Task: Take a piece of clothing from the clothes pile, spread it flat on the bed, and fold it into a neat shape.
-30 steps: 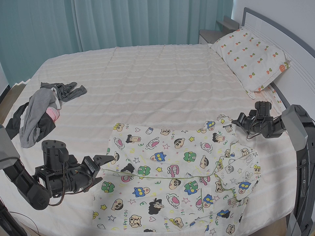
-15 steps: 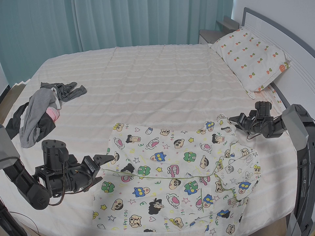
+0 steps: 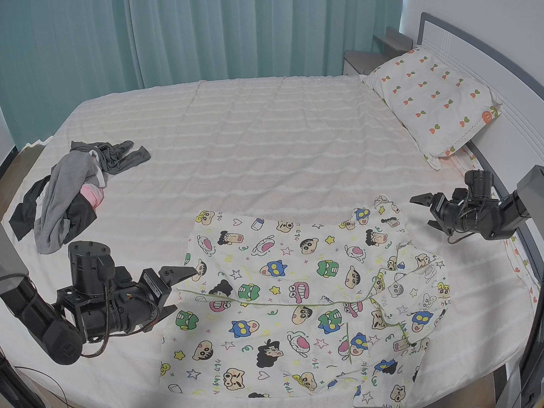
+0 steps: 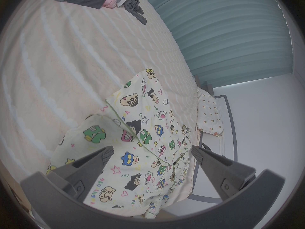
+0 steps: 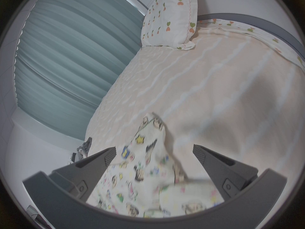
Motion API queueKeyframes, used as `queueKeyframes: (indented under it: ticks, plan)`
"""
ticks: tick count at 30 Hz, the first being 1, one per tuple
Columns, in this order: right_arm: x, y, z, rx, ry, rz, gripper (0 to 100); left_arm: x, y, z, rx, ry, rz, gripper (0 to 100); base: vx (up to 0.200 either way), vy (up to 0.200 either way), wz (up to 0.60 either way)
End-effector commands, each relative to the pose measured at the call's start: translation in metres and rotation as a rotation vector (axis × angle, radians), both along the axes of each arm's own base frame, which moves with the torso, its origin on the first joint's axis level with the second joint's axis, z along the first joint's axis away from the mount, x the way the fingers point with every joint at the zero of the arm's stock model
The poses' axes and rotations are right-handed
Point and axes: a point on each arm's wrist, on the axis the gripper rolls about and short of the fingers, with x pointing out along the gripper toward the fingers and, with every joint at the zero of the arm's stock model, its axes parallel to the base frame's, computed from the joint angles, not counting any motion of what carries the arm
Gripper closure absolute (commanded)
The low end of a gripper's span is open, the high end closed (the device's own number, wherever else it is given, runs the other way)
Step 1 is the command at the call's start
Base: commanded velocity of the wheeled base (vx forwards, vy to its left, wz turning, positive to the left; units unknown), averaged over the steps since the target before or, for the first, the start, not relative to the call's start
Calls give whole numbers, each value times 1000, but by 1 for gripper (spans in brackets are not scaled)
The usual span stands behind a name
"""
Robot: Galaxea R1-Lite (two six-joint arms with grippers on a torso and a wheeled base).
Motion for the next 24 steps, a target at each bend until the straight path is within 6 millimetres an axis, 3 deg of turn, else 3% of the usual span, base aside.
queueKeyframes:
  ticks: [1, 4, 10, 18, 24]
  plan:
    - [-135, 17, 53, 2, -123, 88, 0, -8, -1, 12, -46, -24, 9, 0, -200, 0, 0]
    - [-169, 16, 35, 4, -126, 78, 0, -15, 2, 19, -53, -49, 11, 0, -200, 0, 0]
    - [-207, 17, -2, 33, -89, 96, 0, -17, 3, 22, -47, -59, 20, 0, -200, 0, 0]
    - [-212, 18, -31, 45, -56, 136, 0, -14, 2, 4, 52, 3, -10, 0, -200, 0, 0]
    - [-213, 16, -31, 41, -78, 133, 0, -9, 3, -18, 233, 69, 11, 0, 0, 0, 0]
